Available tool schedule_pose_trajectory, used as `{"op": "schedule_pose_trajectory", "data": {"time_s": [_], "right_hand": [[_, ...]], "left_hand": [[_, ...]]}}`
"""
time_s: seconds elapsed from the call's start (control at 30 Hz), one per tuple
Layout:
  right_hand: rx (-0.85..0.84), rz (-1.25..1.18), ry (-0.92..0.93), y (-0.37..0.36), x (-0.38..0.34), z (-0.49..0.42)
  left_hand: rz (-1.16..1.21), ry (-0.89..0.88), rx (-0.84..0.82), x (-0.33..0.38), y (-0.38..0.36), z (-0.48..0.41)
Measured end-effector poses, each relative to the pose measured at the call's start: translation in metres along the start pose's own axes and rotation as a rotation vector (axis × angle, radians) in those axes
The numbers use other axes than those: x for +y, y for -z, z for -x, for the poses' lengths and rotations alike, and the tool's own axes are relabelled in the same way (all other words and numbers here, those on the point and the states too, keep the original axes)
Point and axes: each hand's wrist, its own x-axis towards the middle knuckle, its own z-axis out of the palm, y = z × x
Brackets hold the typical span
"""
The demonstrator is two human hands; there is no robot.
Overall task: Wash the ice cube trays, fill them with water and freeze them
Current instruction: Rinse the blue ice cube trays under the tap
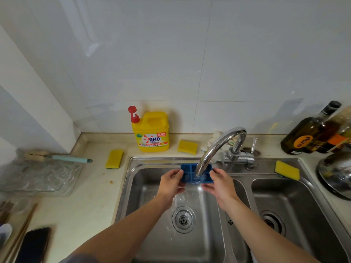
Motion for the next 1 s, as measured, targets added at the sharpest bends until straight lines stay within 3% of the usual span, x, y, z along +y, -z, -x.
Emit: {"op": "schedule_pose_trajectory", "data": {"time_s": [0.33,0.47,0.73,1.0], "right_hand": [[-0.158,0.120,-0.161,-0.021,0.017,-0.006],[-0.173,0.177,-0.180,-0.018,0.019,-0.008],[-0.081,0.297,-0.135,0.014,0.009,-0.009],[0.027,0.289,-0.051,0.049,-0.002,0.006]], "left_hand": [[-0.043,-0.109,0.123,0.014,0.027,0.003],[-0.098,-0.066,0.123,0.007,0.030,0.006],[-0.229,0.155,-0.049,-0.020,0.020,0.006],[-0.202,0.200,-0.186,-0.026,-0.021,-0.001]]}}
